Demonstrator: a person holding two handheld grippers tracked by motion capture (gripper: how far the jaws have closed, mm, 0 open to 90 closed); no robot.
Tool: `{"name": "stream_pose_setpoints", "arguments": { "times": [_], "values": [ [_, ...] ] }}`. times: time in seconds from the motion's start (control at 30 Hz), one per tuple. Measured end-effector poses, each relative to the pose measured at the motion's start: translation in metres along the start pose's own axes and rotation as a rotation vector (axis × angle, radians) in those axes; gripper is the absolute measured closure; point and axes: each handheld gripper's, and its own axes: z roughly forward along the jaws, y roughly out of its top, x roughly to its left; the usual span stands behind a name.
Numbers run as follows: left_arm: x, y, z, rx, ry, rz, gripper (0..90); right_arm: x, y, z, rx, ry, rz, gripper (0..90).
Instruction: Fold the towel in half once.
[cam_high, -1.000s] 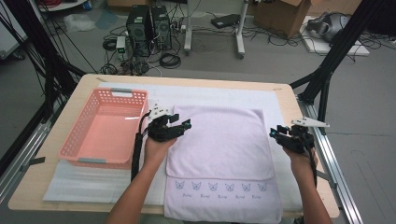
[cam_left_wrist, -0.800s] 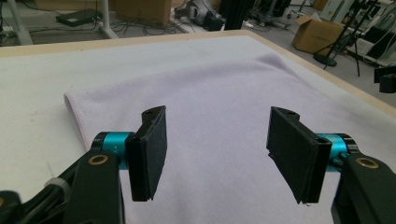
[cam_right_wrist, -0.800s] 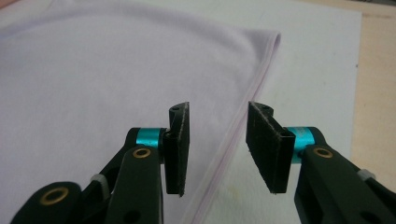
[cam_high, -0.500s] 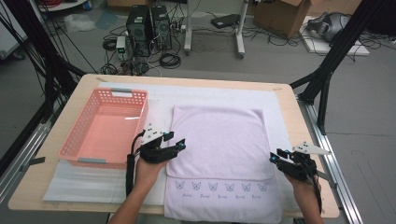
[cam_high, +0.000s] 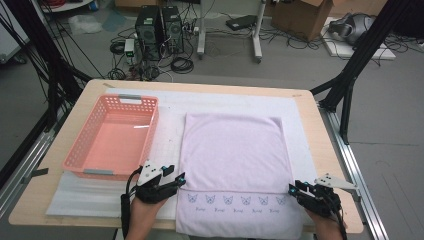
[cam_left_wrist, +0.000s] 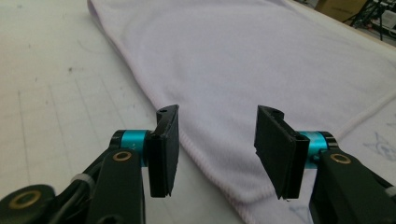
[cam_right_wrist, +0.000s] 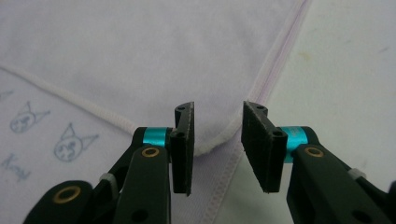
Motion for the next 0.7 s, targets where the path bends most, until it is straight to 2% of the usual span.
{"name": "stream_pose_setpoints", "arguments": {
  "times": [0.07,0.13,0.27,0.4,0.47,0.53,0.7],
  "values": [
    [0.001,-0.004,-0.002,0.019,0.006,-0.017,53.4,0.002,-0.003,0.002,0.013,-0.005,0.003,64.6],
    [0.000,-0.005,-0.005,0.025,0.014,-0.025,56.0,0.004,-0.004,0.004,0.024,-0.026,-0.015,65.8],
    [-0.001,-0.009,-0.001,0.087,0.003,-0.040,59.8,0.007,-0.003,0.004,0.038,-0.048,-0.044,70.3],
    [-0.005,-0.008,0.004,0.109,0.000,-0.024,61.7,0.010,-0.002,0.005,0.049,-0.055,-0.068,75.6],
    [-0.008,-0.008,0.007,0.131,0.008,0.002,63.9,0.011,-0.002,0.006,0.052,-0.056,-0.072,77.1],
    [-0.011,-0.009,0.009,0.148,0.020,0.031,69.4,0.010,-0.002,0.006,0.053,-0.054,-0.067,77.7],
    [-0.015,-0.009,0.010,0.139,0.048,0.053,81.0,0.011,-0.002,0.007,0.053,-0.045,-0.071,83.8]
  ]
}}
